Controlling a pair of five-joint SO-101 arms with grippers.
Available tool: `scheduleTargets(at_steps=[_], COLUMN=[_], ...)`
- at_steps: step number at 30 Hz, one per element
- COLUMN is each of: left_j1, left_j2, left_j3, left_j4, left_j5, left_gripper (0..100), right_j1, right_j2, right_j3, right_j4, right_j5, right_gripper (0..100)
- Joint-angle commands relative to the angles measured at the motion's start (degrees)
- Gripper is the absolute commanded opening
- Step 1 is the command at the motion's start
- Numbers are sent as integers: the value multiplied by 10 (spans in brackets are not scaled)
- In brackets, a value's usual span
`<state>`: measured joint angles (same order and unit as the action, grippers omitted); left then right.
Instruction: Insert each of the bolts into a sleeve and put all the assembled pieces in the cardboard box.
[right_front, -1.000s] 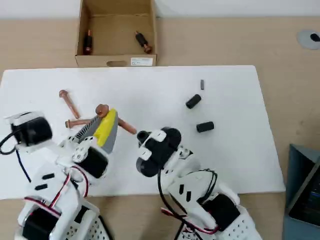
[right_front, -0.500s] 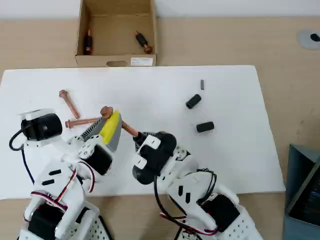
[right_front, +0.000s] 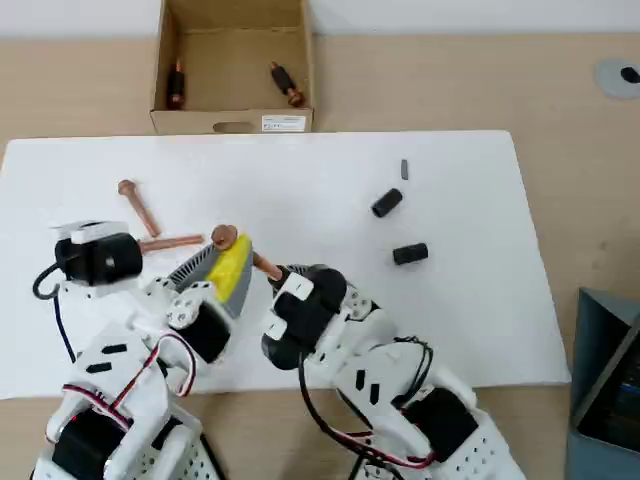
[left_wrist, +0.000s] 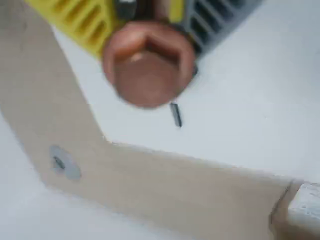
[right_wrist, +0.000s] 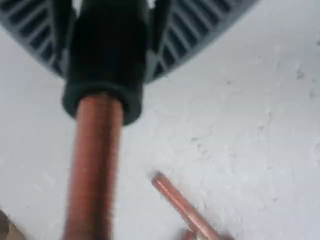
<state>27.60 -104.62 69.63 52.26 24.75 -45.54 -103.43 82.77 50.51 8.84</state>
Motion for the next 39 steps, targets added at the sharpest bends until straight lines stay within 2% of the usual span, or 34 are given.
scheduleTargets(at_steps=[1,6,14,18,22,31,39], left_j1=[20,20,60,79,61,9,4], left_j2=[0,0,0,0,0,0,0], left_j3=[7,31,57,58,53,15,-41], left_j4=[2,3,7,35,78,114,115], left_j5=[-28,-68,-48,-29,-12,-15,-15], left_gripper=[2,2,3,98,197,204,200], right_j1=[-3,-3,-3,-3,-3,-3,-3], right_j2=[-72,-72,-72,-72,-72,-72,-72], right_j3=[-41,-41,-41,-41,-41,-37,-36], right_j4=[-16,-17,-18,-18,-18,-18,-16], right_j5=[5,6,6,6,6,6,6], right_gripper=[9,9,9,9,9,9,9])
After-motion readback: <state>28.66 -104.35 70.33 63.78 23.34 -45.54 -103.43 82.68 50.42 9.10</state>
